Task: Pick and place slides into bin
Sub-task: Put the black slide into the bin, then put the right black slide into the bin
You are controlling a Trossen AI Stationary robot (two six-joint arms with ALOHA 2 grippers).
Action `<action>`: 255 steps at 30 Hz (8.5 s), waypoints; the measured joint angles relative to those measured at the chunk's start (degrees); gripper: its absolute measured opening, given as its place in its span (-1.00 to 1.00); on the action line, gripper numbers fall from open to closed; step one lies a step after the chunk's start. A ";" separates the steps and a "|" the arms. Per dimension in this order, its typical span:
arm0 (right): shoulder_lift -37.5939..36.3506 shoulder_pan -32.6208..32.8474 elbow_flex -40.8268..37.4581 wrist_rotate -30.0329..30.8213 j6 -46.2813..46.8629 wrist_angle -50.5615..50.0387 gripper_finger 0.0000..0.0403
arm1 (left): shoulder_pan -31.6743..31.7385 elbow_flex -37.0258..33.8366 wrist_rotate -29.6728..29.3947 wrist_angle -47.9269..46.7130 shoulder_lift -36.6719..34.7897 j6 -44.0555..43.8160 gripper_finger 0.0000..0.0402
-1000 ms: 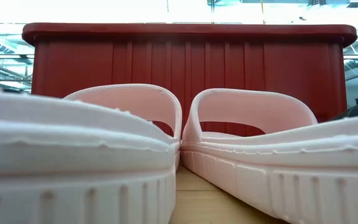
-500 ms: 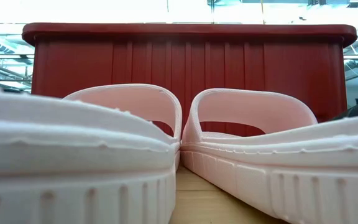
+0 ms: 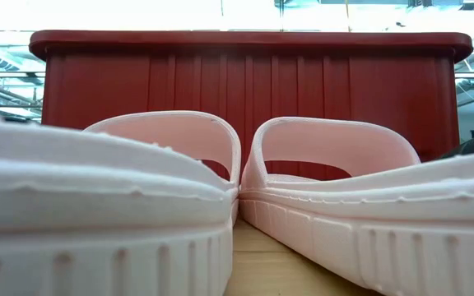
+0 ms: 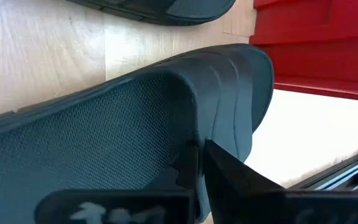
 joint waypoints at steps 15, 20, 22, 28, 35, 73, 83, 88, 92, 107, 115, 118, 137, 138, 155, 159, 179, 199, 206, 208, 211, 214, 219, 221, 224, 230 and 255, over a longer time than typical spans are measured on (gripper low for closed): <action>0.09 -0.04 6.25 -2.45 0.46 -4.92 -1.00 | -0.01 0.00 -2.80 0.05 0.00 0.76 -0.07; 0.09 -0.04 8.90 -2.38 1.04 -7.61 -1.00 | 0.01 0.00 -2.82 0.07 0.00 0.81 -0.07; 0.09 -0.04 10.19 -2.93 1.06 -8.94 -1.00 | 0.01 0.00 -2.83 0.07 0.00 0.81 -0.07; 0.09 0.07 14.32 -3.35 1.54 -14.18 -1.00 | 0.01 0.00 -2.85 0.07 0.00 0.81 -0.07; -1.60 0.07 17.62 -2.93 -0.56 -14.63 -1.00 | 0.01 0.00 -2.85 0.09 0.00 1.20 -0.07; -23.66 -13.32 26.52 29.37 -38.59 -4.45 -1.00 | 0.29 -0.02 -15.54 0.09 0.00 1.57 -0.07; -28.51 -30.62 26.52 30.14 -58.54 8.39 -1.00 | 5.64 -0.02 -14.88 0.35 -0.02 0.93 -0.07; -29.33 -39.09 26.52 29.81 -64.22 10.59 -1.00 | 11.09 -0.02 -12.59 0.07 0.00 1.01 -0.07; -29.24 -45.78 26.52 29.50 -67.24 10.79 -1.00 | 16.81 -0.02 -6.58 0.17 0.00 1.03 -0.07; -29.16 -75.32 15.61 11.83 -85.66 29.90 -1.00 | 45.07 -0.02 14.14 5.65 6.87 0.70 -0.07; -29.14 -83.37 1.61 11.05 -90.26 40.72 -1.00 | 54.97 0.00 20.17 8.46 9.18 -2.10 -0.07; -29.18 -85.04 -2.38 8.30 -90.43 44.12 -1.00 | 56.08 0.02 22.01 9.68 9.03 -2.69 -0.07; -29.22 -87.49 -15.95 7.18 -88.26 56.57 -1.00 | 56.32 0.02 21.53 13.27 14.48 -4.23 -0.07; -29.22 -87.82 -16.61 7.20 -88.05 57.45 -1.00 | 56.31 0.02 21.53 13.57 14.59 -4.39 -0.07; -23.64 -91.83 -23.03 6.90 -91.33 67.66 -1.00 | 55.88 0.02 21.57 13.88 14.63 -4.44 -0.07; -22.12 -91.79 -22.84 7.60 -91.44 67.29 -0.96 | 55.88 0.02 21.59 13.88 14.62 -4.67 -0.07; -23.86 -85.81 -21.15 14.64 -86.72 60.43 -0.99 | 55.88 0.02 21.63 14.73 14.62 -4.84 -0.07; -21.26 -88.28 -21.04 15.99 -88.07 61.46 -0.99 | 55.86 0.02 24.54 14.97 14.60 -5.35 -0.07; -19.48 -89.53 -20.99 14.27 -88.90 61.91 -0.97 | 55.88 0.02 24.61 15.06 14.56 -5.42 -0.07; -19.45 -89.46 -20.99 14.33 -88.99 61.87 -0.94 | 55.86 0.02 24.60 15.08 14.56 -5.29 -0.07; -19.43 -89.46 -20.99 14.44 -89.07 61.73 -0.89 | 55.86 0.02 24.61 15.06 14.56 -5.27 -0.07; -19.43 -89.46 -20.99 14.69 -89.48 60.75 -0.84 | 55.88 0.02 24.61 15.07 14.56 -5.25 -0.07; -19.43 -89.50 -20.99 14.88 -89.64 59.00 -0.67 | 55.88 0.02 24.61 15.06 14.56 -5.22 -0.07; -19.43 -89.50 -20.99 14.88 -89.81 58.67 -0.58 | 55.87 0.02 24.61 15.06 14.56 -5.22 -0.07; -19.43 -89.19 -20.99 14.88 -89.72 58.72 -0.44 | 55.88 0.02 24.61 15.06 14.56 -5.20 -0.07; -20.18 -86.88 -21.01 13.30 -89.85 58.32 -0.23 | 55.88 0.02 24.63 15.06 14.56 -5.20 -0.07; -38.61 -80.86 -21.08 14.90 -91.32 65.17 -0.21 | 55.88 0.02 24.54 13.92 14.56 -3.93 -0.07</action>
